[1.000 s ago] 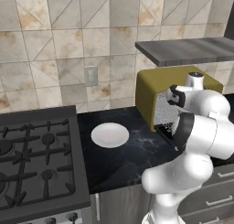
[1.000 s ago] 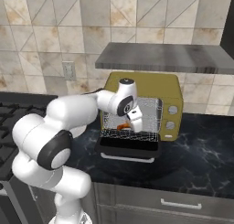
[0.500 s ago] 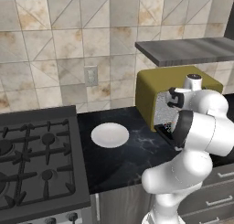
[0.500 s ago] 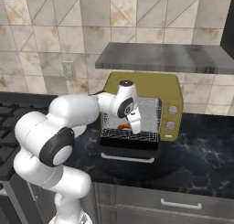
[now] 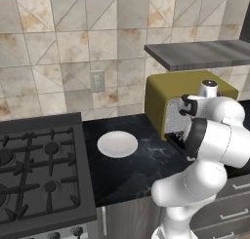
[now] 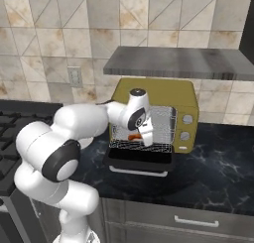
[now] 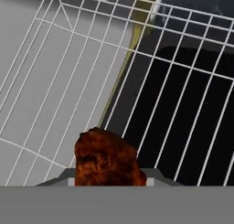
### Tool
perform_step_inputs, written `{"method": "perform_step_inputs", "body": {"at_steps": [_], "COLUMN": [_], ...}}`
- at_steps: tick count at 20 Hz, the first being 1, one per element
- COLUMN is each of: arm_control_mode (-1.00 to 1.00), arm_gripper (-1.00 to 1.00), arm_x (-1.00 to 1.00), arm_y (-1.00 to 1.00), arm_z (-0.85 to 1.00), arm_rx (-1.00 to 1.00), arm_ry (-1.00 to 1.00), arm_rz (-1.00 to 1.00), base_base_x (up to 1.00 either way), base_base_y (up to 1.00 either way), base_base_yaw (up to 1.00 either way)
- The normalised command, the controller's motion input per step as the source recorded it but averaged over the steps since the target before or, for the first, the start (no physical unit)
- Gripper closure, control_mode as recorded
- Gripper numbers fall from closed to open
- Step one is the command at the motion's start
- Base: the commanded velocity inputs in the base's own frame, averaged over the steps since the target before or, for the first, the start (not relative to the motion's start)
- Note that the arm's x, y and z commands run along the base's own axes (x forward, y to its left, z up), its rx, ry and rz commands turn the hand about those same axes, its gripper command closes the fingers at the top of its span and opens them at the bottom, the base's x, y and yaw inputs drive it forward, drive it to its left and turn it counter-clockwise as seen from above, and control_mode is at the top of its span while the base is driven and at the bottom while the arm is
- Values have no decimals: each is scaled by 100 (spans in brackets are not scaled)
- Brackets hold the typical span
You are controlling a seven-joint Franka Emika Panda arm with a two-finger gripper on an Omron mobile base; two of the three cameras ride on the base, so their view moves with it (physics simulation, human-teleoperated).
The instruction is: Open the toaster oven door. Place the hotdog bun on the top rack in the toaster oven and place the chicken drumstick on the bottom rack.
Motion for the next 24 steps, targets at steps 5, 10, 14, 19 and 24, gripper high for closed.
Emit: {"method": "perform_step_inputs", "body": {"at_steps": [5, 10, 14, 19, 24], "arm_control_mode": [-100, -100, -100, -100, -100], "arm_gripper": [100, 100, 100, 100, 100], "arm_x": [0, -17, -8, 0, 0], "arm_y": [-34, -33, -23, -6, 0], "arm_z": [-8, -2, 0, 0, 0], "arm_rx": [15, 16, 15, 11, 9], "arm_ry": [0, 0, 0, -2, -5], "arm_rz": [0, -2, -9, -13, -14], "base_base_x": [0, 0, 0, 0, 0], "base_base_y": [0, 0, 0, 0, 0], "base_base_yaw": [0, 0, 0, 0, 0]}}
